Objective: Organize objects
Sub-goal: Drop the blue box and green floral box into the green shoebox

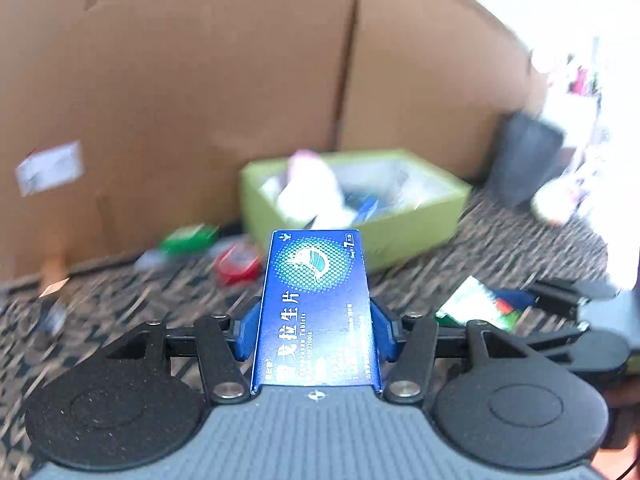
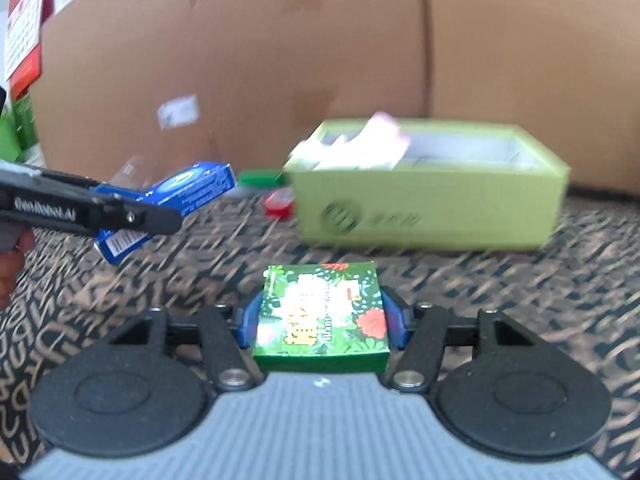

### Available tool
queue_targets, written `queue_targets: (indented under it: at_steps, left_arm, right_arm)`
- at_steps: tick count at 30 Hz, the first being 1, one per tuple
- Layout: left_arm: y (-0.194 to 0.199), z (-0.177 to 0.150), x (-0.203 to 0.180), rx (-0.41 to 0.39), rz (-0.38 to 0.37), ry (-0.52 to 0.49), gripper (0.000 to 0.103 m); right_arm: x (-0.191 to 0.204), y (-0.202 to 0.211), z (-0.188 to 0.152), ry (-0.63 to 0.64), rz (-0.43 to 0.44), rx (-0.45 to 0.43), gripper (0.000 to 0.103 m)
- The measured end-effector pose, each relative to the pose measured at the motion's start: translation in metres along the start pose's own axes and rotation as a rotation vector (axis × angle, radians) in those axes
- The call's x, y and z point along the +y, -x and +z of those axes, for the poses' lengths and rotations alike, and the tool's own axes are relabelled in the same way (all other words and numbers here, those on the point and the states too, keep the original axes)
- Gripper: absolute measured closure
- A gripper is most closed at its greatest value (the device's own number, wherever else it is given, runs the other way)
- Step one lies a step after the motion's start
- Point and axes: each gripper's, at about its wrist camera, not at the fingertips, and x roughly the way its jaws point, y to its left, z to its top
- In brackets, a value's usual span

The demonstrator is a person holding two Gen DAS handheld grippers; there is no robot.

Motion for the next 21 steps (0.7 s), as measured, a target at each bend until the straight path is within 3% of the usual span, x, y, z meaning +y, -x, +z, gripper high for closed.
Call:
queue_targets:
  at_steps: [6, 11, 21]
  left_arm:
    - [-0.061, 0.061, -0.027, -0.036, -0.063, 0.069, 0.045]
    - [-0.123, 0.091, -0.036, -0.003, -0.048, 0.144, 0.045]
    - [-0.188, 0.103, -0.03, 0.045, 0.083, 0.121, 0.045]
  right_arm:
    - [-0.043, 0.013, 0.039, 0.022, -0.115, -0.134, 0.044]
    - [-0.084, -0.011, 0.073, 0.035, -0.182, -0.188, 0.044]
    - [-0.141, -0.106, 0.113, 0.022, -0.21, -0.121, 0.044]
